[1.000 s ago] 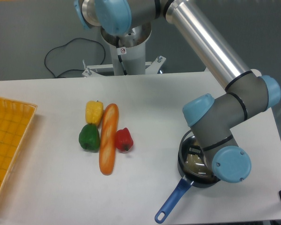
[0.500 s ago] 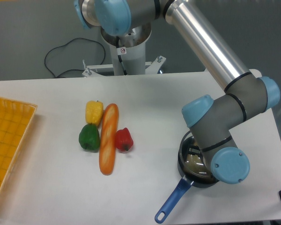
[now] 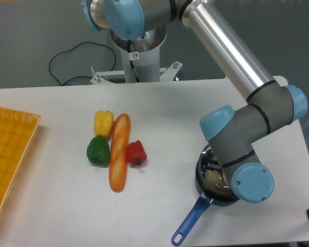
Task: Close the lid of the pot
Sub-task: 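Lower the lid further onto the pan over the sandwich, then level the lid flat on the pan rim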
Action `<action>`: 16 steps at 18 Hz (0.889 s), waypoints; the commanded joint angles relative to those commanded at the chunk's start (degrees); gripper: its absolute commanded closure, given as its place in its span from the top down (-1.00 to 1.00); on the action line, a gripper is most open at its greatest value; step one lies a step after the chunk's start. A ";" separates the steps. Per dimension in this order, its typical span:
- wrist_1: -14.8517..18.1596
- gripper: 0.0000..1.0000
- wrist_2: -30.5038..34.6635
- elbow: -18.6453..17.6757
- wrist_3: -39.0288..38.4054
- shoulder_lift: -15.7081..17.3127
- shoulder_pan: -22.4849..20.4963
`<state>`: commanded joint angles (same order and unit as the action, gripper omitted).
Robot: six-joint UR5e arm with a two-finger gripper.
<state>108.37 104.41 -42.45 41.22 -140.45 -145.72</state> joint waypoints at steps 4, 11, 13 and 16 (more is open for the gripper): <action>0.00 0.99 -0.35 -0.70 0.53 1.23 0.00; -1.31 1.00 -2.28 -2.72 0.88 4.12 -0.44; -3.42 1.00 -3.51 -3.95 1.32 5.62 -0.53; -6.14 1.00 -5.10 -7.63 3.68 8.78 -1.23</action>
<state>102.23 99.32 -50.08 44.90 -131.67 -146.95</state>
